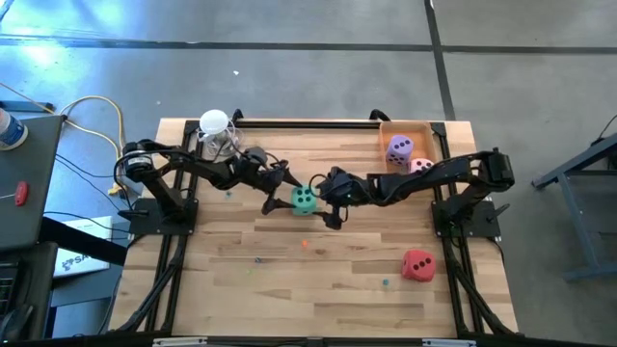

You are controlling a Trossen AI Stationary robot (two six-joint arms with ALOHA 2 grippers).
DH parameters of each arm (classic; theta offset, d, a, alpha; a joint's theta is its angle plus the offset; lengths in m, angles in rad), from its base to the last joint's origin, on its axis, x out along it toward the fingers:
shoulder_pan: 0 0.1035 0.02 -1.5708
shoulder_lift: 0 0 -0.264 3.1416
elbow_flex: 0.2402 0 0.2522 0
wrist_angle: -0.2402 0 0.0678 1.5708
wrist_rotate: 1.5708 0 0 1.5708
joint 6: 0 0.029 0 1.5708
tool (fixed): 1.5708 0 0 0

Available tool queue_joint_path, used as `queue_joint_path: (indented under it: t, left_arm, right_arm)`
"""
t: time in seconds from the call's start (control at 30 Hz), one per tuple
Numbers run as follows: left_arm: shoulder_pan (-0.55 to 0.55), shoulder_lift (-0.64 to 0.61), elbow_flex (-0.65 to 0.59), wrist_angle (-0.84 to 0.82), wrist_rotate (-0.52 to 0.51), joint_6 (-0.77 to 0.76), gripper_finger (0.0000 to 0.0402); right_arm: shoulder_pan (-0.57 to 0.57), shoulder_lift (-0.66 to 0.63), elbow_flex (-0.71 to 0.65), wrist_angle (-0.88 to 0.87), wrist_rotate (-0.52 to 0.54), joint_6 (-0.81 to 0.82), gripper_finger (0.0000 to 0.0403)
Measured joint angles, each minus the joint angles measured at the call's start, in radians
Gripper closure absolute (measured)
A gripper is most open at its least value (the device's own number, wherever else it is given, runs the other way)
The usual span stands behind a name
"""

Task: Pick & Place Dice
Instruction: Put the green large die into the orange bin

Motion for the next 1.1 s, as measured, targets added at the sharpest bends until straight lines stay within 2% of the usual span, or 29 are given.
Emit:
queue_joint_path:
  t: [0.5,0.73,0.9,1.1]
  left_arm:
    - [-0.004,0.000,0.000,0.003,-0.011,-0.004,0.0049]
    - [-0.003,0.000,0.001,0.003,-0.001,-0.004,0.0049]
    - [-0.003,0.000,0.001,0.003,0.000,-0.004,0.0049]
    - [-0.003,-0.001,0.001,0.003,0.002,-0.004,0.0049]
  right_arm:
    - [-0.010,0.141,0.000,0.100,0.092,-0.043,0.0014]
    - [-0.030,0.144,0.000,0.110,0.068,-0.039,0.0014]
    - [-0.046,0.144,0.000,0.117,0.000,-0.036,0.0014]
    - [-0.064,0.158,0.000,0.153,-0.035,-0.035,0.0014]
